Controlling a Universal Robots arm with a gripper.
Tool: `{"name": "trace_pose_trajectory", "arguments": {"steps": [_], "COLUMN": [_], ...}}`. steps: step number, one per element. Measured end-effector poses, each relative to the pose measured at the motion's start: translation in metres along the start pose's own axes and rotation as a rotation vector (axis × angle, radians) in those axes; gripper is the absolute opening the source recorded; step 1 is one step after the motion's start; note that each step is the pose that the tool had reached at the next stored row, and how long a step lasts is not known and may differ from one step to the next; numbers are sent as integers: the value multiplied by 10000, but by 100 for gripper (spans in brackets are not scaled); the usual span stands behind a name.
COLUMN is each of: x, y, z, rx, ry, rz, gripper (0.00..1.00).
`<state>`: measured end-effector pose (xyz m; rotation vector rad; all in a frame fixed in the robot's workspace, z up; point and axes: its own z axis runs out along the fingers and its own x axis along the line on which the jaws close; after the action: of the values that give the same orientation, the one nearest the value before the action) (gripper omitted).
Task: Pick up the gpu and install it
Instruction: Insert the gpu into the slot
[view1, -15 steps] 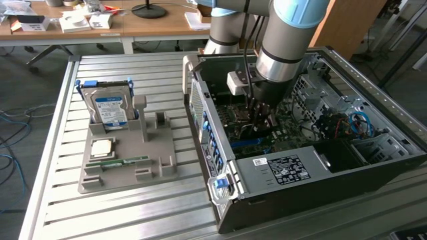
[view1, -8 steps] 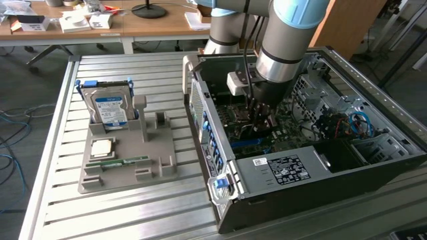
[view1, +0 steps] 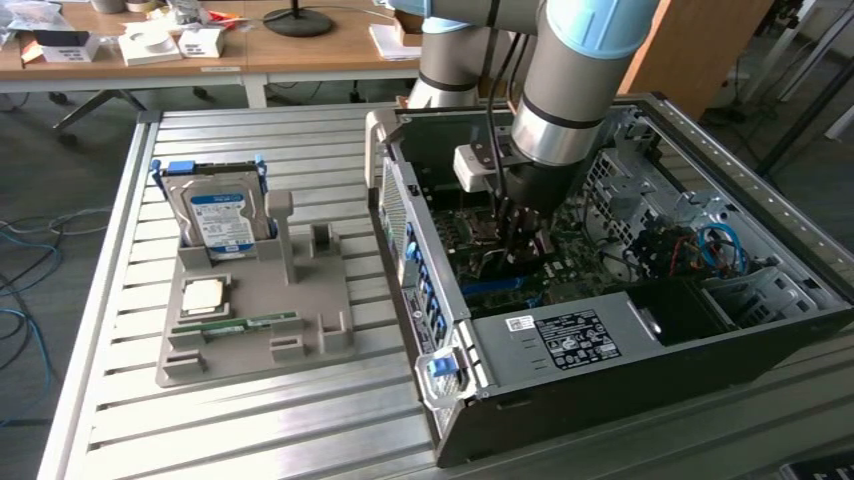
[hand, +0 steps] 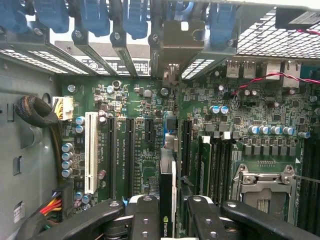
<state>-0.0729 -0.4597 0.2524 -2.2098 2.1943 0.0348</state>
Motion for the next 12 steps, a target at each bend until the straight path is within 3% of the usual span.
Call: {"name": "trace_pose_trajectory", "arguments": {"steps": [12], "x": [-1], "y": [0], "z": [-34], "rx": [10], "ry": [-1], "rz": [-1], "gripper": [26]}}
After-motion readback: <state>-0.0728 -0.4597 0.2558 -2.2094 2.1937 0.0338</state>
